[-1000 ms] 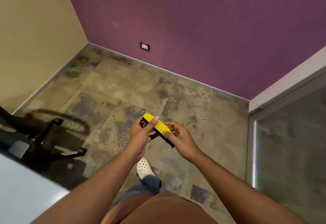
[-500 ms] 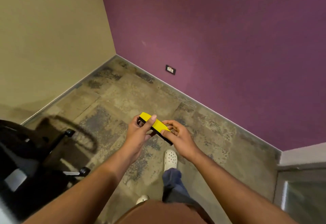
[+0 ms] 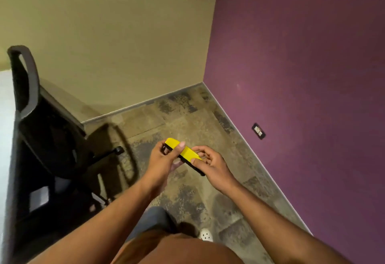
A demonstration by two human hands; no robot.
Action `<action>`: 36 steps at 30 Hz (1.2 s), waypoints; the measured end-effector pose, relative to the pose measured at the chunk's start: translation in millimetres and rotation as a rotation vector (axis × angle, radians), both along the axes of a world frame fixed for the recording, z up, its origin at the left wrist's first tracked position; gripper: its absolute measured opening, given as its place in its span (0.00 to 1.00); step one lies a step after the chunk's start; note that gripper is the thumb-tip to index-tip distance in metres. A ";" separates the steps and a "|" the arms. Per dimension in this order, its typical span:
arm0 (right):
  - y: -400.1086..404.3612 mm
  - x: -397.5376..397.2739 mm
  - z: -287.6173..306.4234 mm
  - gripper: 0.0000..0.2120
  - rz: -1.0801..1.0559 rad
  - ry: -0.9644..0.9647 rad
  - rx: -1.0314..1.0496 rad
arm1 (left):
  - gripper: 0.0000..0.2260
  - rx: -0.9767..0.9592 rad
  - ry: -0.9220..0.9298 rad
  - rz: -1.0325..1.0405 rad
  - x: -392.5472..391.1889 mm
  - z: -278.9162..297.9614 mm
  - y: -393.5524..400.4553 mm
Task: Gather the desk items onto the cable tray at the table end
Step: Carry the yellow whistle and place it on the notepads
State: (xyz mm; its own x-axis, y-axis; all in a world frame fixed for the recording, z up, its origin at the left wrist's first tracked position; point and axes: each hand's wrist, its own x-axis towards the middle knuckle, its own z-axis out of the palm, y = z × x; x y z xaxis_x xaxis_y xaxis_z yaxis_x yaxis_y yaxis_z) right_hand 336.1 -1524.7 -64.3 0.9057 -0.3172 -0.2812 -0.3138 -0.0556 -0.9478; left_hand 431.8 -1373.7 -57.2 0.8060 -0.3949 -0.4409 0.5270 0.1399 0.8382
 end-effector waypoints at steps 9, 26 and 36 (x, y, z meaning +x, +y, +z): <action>-4.8 208.5 -18.5 0.14 0.256 0.021 -0.009 | 0.14 0.012 -0.012 0.227 167.3 -20.9 10.9; 62.4 537.1 12.5 0.13 0.642 -0.072 0.022 | 0.24 0.042 -0.120 0.646 429.1 14.0 76.7; 107.6 711.4 20.6 0.17 0.858 -0.183 0.153 | 0.22 0.296 -0.201 0.926 567.8 44.2 103.0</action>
